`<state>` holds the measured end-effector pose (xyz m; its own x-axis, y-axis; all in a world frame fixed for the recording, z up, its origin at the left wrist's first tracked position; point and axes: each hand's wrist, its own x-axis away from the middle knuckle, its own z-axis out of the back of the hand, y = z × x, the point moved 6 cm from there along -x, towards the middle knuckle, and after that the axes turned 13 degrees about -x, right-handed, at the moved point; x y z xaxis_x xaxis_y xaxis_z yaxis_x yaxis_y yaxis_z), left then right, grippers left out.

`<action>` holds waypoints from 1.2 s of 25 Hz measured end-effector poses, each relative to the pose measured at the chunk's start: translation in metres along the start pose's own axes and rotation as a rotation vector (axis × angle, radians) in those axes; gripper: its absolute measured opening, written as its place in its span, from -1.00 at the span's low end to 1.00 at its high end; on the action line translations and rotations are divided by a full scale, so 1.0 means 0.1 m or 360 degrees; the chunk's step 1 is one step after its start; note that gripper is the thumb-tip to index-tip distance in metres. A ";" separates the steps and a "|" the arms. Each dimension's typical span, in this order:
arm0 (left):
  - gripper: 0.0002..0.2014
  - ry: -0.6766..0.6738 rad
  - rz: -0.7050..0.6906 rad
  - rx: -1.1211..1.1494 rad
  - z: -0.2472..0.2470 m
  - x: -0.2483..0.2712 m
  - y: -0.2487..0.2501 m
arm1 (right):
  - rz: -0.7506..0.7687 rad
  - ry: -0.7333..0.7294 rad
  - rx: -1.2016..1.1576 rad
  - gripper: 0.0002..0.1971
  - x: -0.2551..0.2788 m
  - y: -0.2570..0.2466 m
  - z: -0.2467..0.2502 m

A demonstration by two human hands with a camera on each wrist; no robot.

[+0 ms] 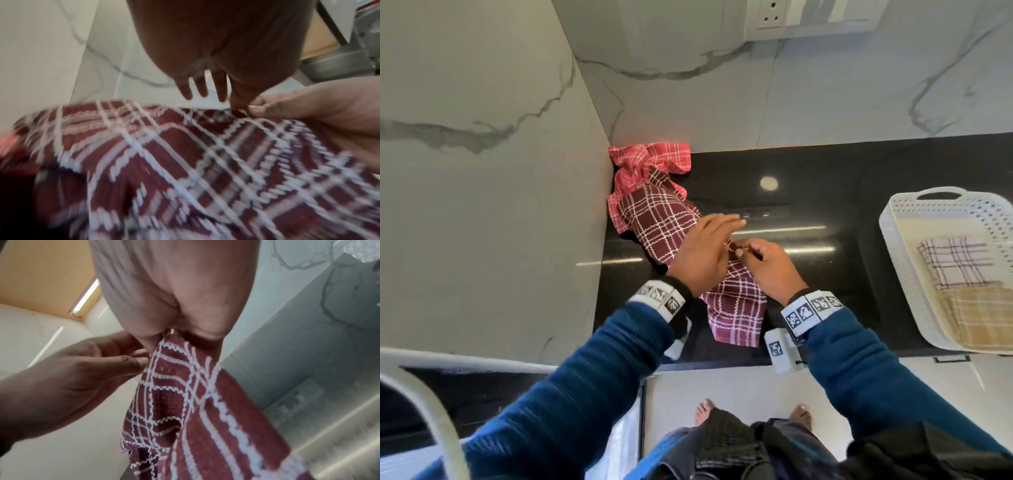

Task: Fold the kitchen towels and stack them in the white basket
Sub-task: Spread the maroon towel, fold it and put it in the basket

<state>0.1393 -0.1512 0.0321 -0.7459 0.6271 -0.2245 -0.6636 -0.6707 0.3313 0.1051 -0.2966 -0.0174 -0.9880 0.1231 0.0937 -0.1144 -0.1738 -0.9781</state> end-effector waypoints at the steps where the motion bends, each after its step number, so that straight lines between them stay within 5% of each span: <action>1: -0.53 -0.0182 -0.0108 -0.0059 0.01 -0.16 -0.02 | 0.0065 -0.0009 0.0002 -0.81 0.02 -0.09 0.04; 4: -0.71 -0.0547 -0.0270 -0.0211 0.10 -0.50 -0.02 | 0.0157 0.0084 0.0164 -0.84 0.08 -0.33 0.25; 8: -0.88 -0.0342 -0.0378 -0.0421 0.44 -0.63 -0.02 | -0.0095 -0.0089 0.0225 -0.93 0.21 -0.72 0.47; 11: -0.85 -0.0379 -0.0395 -0.0577 0.54 -0.58 -0.16 | -0.0145 -0.0244 0.0508 -0.89 0.32 -1.04 0.74; 14: -0.80 -0.0343 -0.0341 -0.0607 0.63 -0.46 -0.33 | -0.0127 -0.0217 0.0679 -0.87 0.47 -1.30 1.08; 19: -0.83 0.0009 -0.0120 -0.0661 0.99 -0.53 -0.65 | -0.0262 -0.0077 0.0923 -0.92 0.39 -1.39 1.52; 23: -0.79 -0.0042 -0.0133 -0.0787 1.22 -0.85 -0.63 | 0.0140 0.0351 0.1154 -0.80 -0.22 -1.56 1.88; 26: -0.80 -0.0015 0.0181 -0.0982 1.74 -1.26 -0.73 | 0.0291 0.0500 0.1386 -0.76 -0.65 -2.00 2.02; 30: -0.75 0.0517 0.0554 -0.1109 2.86 -1.46 -0.51 | 0.0707 0.0972 0.1339 -0.71 -0.73 -2.98 2.25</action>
<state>0.2984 -0.0958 0.3098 -0.8230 0.2656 -0.5021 -0.1966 -0.9625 -0.1869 0.1874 -0.4738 0.3087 -0.7686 0.3035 -0.5632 -0.0275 -0.8952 -0.4448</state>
